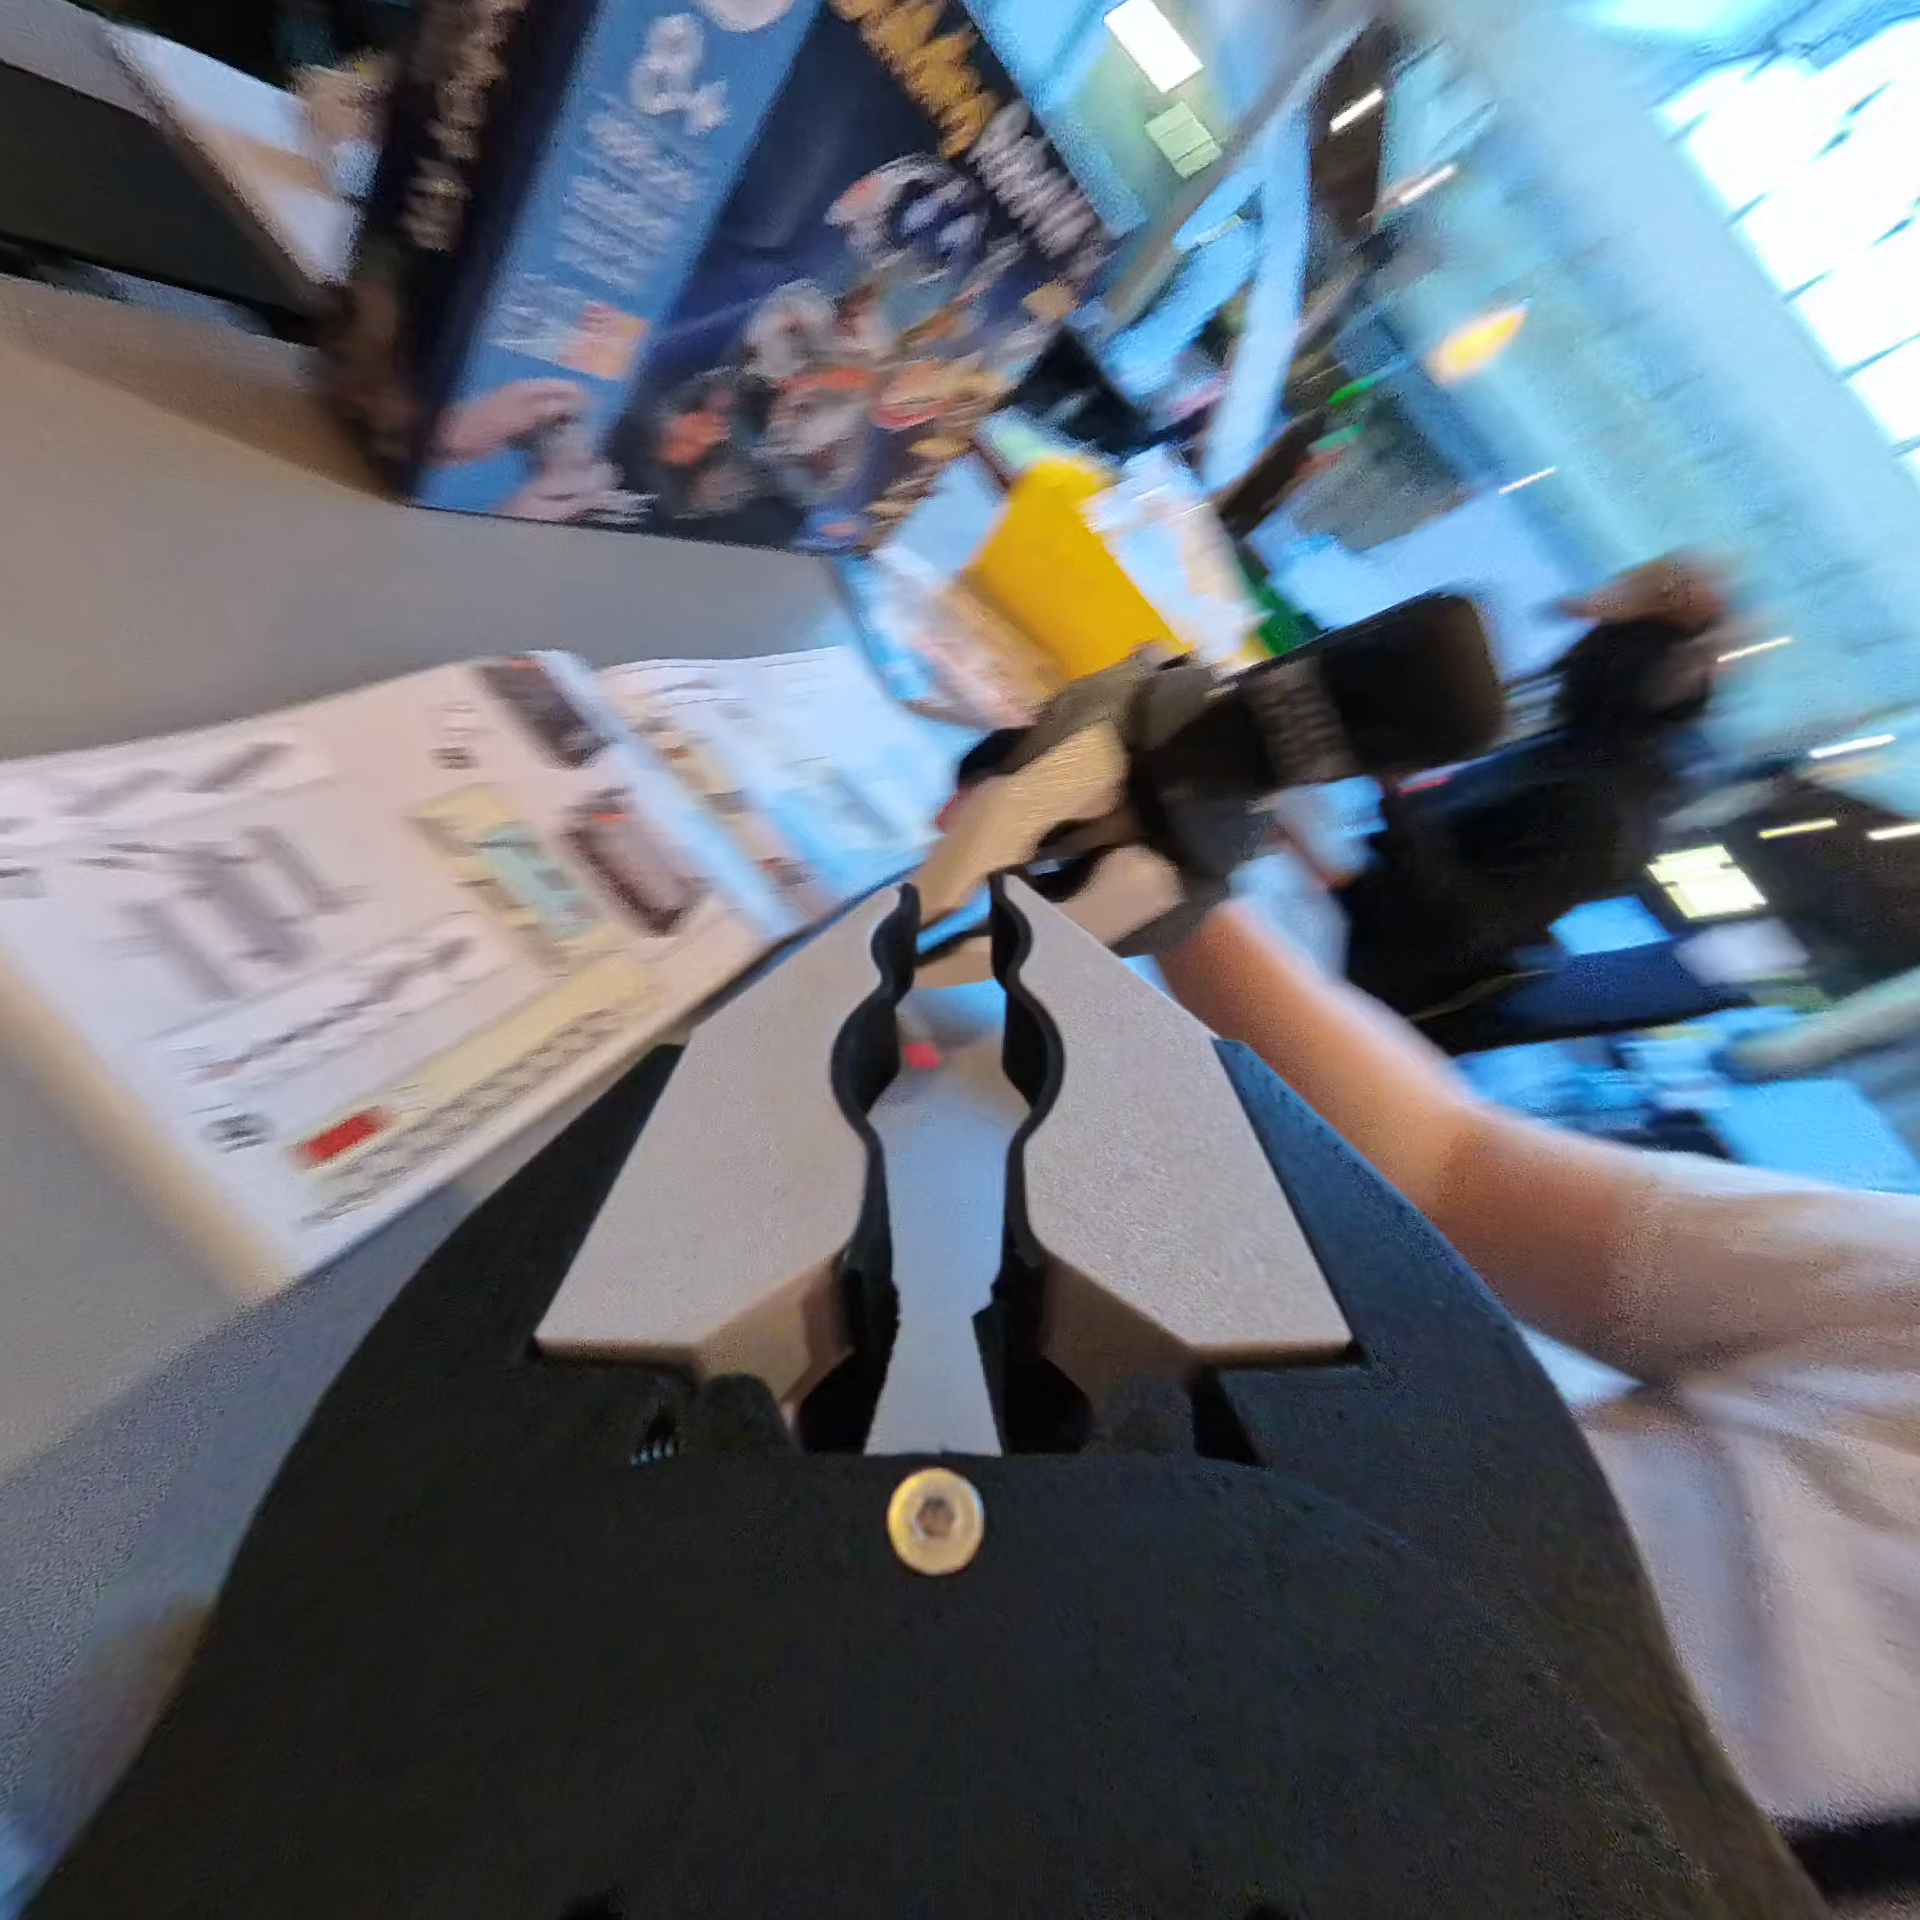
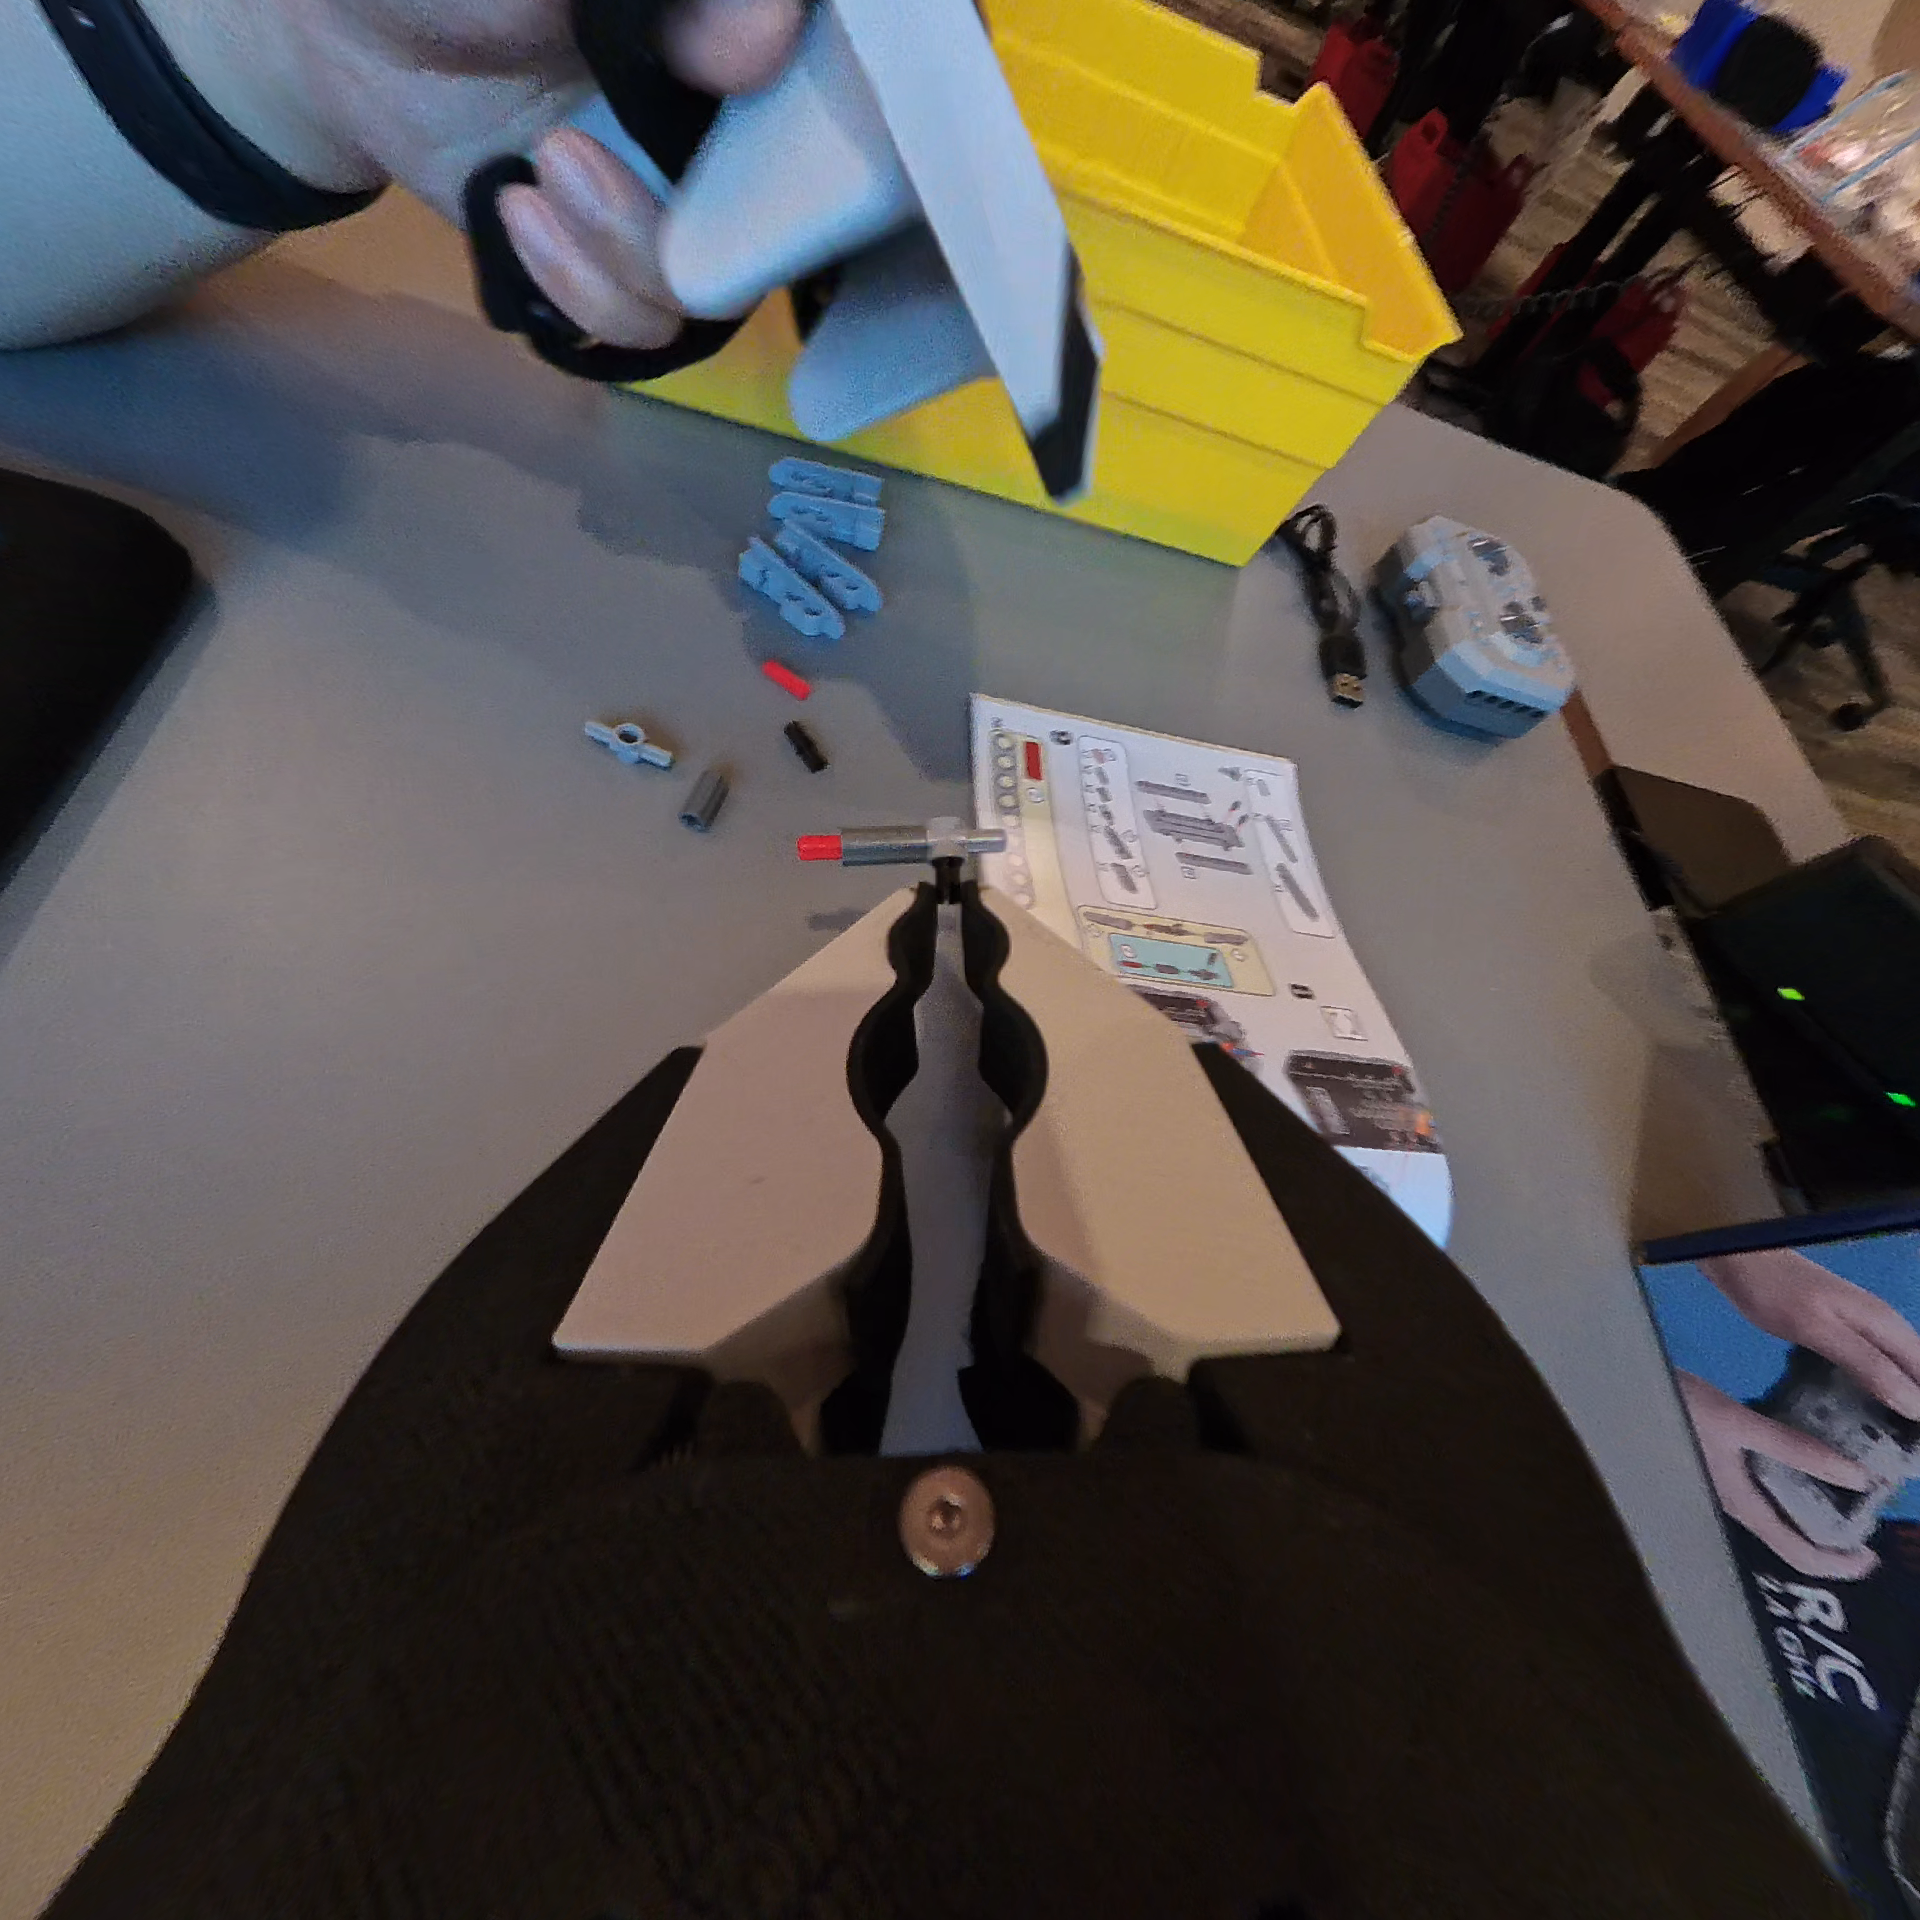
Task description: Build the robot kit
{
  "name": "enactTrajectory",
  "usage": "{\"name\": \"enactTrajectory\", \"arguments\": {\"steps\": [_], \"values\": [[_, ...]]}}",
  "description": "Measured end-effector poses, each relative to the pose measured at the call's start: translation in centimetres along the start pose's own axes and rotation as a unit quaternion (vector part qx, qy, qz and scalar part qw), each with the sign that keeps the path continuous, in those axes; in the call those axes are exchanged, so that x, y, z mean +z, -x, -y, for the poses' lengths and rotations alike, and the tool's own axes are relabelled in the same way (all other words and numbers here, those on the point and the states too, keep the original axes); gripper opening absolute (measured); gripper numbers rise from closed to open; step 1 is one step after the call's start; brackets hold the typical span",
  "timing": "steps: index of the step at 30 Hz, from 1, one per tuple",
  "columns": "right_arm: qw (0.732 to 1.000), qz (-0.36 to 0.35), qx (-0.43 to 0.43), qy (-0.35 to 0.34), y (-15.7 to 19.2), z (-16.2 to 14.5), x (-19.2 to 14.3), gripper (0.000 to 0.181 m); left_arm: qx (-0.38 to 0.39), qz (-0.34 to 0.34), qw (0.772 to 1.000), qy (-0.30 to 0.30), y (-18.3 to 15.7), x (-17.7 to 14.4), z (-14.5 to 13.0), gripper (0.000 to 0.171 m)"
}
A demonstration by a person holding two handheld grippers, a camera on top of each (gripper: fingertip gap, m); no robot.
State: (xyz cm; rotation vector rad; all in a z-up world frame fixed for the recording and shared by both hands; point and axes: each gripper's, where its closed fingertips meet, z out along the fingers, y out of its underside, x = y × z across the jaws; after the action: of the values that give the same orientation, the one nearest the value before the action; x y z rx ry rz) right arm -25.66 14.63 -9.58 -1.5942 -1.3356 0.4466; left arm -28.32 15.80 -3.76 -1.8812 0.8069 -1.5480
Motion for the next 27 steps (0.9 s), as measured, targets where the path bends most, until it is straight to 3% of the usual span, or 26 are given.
{"name": "enactTrajectory", "arguments": {"steps": [2,4,9,15,27], "values": [[0.999,-0.024,0.000,-0.038,-0.9,1.0,-0.8,0.003,-0.065,-0.121,0.990,-0.042,-3.0,-0.8,1.6,0.019],[0.994,-0.040,0.022,-0.100,-1.7,2.8,-2.0,0.003,-0.094,-0.187,0.975,-0.074,-4.7,-1.8,2.8,0.018],[0.979,-0.057,0.046,-0.192,-2.5,5.9,-4.0,0.003,-0.041,-0.130,0.990,-0.040,-4.2,-0.8,1.5,0.030],[0.971,-0.080,0.007,-0.224,-1.8,8.2,-4.1,0.003,-0.079,-0.195,0.977,0.010,-6.2,0.1,-0.1,0.031],[0.961,-0.059,-0.020,-0.269,-0.3,10.2,-4.0,0.003,-0.143,-0.285,0.948,0.001,-7.6,0.0,0.1,0.005]]}}
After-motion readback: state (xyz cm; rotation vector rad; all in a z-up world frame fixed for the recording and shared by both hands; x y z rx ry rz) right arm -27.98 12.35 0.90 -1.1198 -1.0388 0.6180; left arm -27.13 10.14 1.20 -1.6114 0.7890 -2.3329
